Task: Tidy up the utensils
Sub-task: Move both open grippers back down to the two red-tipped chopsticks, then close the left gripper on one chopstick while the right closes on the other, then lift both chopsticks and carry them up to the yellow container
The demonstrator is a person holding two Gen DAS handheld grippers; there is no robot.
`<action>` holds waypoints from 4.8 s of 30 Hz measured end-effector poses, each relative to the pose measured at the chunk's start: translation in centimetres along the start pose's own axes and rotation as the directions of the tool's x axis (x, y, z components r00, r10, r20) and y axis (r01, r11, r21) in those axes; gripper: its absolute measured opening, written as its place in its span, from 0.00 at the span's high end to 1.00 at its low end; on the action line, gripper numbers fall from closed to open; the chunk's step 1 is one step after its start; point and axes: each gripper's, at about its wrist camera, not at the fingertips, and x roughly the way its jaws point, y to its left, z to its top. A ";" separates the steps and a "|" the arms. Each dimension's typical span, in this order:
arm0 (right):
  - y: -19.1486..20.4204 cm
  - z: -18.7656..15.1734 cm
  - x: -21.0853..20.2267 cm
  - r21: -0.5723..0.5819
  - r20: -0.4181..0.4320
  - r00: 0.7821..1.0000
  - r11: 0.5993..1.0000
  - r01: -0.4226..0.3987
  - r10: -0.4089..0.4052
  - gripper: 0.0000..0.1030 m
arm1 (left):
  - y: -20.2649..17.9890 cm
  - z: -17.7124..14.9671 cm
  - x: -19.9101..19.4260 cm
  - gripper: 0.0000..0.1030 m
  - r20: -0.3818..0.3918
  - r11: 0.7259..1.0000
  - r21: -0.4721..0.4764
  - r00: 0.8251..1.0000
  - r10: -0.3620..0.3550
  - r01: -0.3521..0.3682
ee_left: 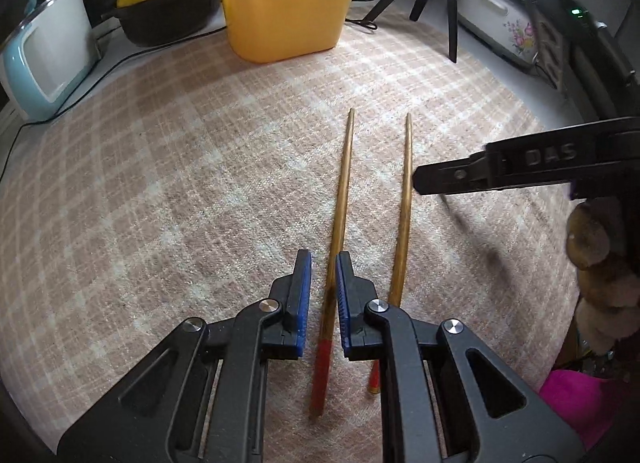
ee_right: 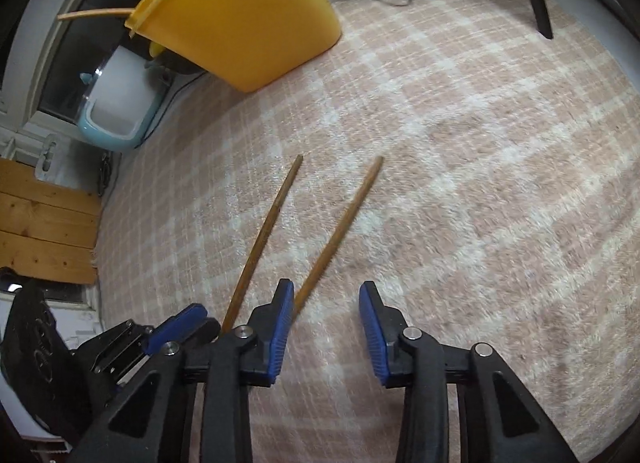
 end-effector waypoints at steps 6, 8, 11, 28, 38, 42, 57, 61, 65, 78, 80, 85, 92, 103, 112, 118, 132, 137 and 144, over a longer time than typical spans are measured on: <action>1.7 0.8 1.2 -0.009 0.008 0.999 0.999 0.049 -0.049 0.69 | -0.4 -0.3 -0.1 0.89 0.005 1.000 0.020 1.000 -0.013 0.013; 2.5 0.8 1.6 -0.042 0.008 0.996 0.995 0.085 -0.085 0.69 | -0.5 -0.3 0.1 0.89 0.004 1.000 0.025 1.000 -0.003 0.002; 4.6 1.0 2.4 -0.130 0.026 0.985 0.977 0.172 -0.170 0.69 | -0.3 -0.4 0.5 0.89 0.000 1.000 0.023 1.000 0.008 -0.008; 3.6 2.1 2.0 -0.361 -0.006 0.963 0.899 0.249 -0.269 0.93 | -1.9 1.5 2.4 0.89 -0.062 0.992 0.095 0.994 0.085 -0.079; 0.5 3.4 0.4 -0.399 -0.036 0.971 0.895 0.202 -0.236 0.95 | -1.3 2.8 3.1 0.95 -0.114 0.998 0.011 0.991 0.067 -0.066; -0.4 3.7 0.0 -0.436 -0.069 0.971 0.882 0.178 -0.229 0.95 | -1.3 2.3 2.8 0.95 -0.167 0.999 -0.041 0.986 0.022 -0.029; 0.6 8.9 2.2 -0.401 -0.095 0.962 0.894 0.198 -0.256 0.88 | -2.8 6.2 5.5 0.96 -0.151 0.993 0.065 0.983 0.108 -0.099; 2.5 8.4 3.2 -0.406 -0.062 0.958 0.884 0.231 -0.279 0.96 | -2.4 6.0 4.3 0.96 -0.120 0.998 0.020 0.991 0.064 -0.062; 1.8 7.8 1.1 -0.357 -0.031 0.977 0.915 0.188 -0.212 0.97 | -1.3 5.5 0.8 0.96 -0.040 0.999 -0.027 0.999 0.031 -0.032; 0.1 5.1 -9.9 -0.343 0.226 0.974 0.934 0.102 -0.024 0.97 | -0.1 5.8 -8.7 0.96 0.240 0.992 -0.127 0.970 0.039 -0.009; 0.0 4.5 -11.1 -0.344 0.260 0.966 0.934 0.093 -0.001 0.97 | -0.2 5.9 -9.1 0.96 0.256 0.992 -0.127 0.965 0.048 -0.015; 1.5 2.7 -12.7 -0.365 0.354 0.935 0.924 0.117 0.021 0.97 | 0.2 5.5 -11.3 0.96 0.301 0.991 -0.132 0.952 0.050 -0.011; 2.4 2.1 -16.4 -0.377 0.435 0.897 0.920 0.105 0.076 0.97 | 0.7 5.8 -13.5 0.96 0.399 0.985 -0.170 0.914 0.070 -0.002; 5.2 2.2 -20.7 -0.406 0.557 0.822 0.902 0.148 0.116 0.97 | 1.2 8.1 -16.8 0.96 0.501 0.989 -0.139 0.858 0.113 -0.049; 7.3 3.3 -22.2 -0.408 0.623 0.774 0.892 0.193 0.118 0.97 | 3.3 10.9 -18.0 0.96 0.561 0.987 -0.145 0.815 0.144 -0.074; 8.7 4.5 -23.3 -0.397 0.678 0.724 0.891 0.218 0.125 0.97 | 5.7 13.6 -18.6 0.96 0.600 0.984 -0.167 0.786 0.151 -0.062; 13.5 9.5 -22.2 -0.394 0.769 0.627 0.863 0.316 0.121 0.97 | 9.2 21.7 -15.9 0.96 0.679 0.973 -0.223 0.725 0.116 0.054; 13.4 11.1 -19.8 -0.385 0.756 0.648 0.866 0.318 0.098 0.97 | 8.8 23.1 -13.9 0.96 0.669 0.977 -0.207 0.735 0.106 0.048; 12.8 11.9 -18.0 -0.388 0.737 0.671 0.867 0.313 0.088 0.97 | 8.0 23.3 -11.2 0.96 0.625 0.983 -0.181 0.773 0.107 0.011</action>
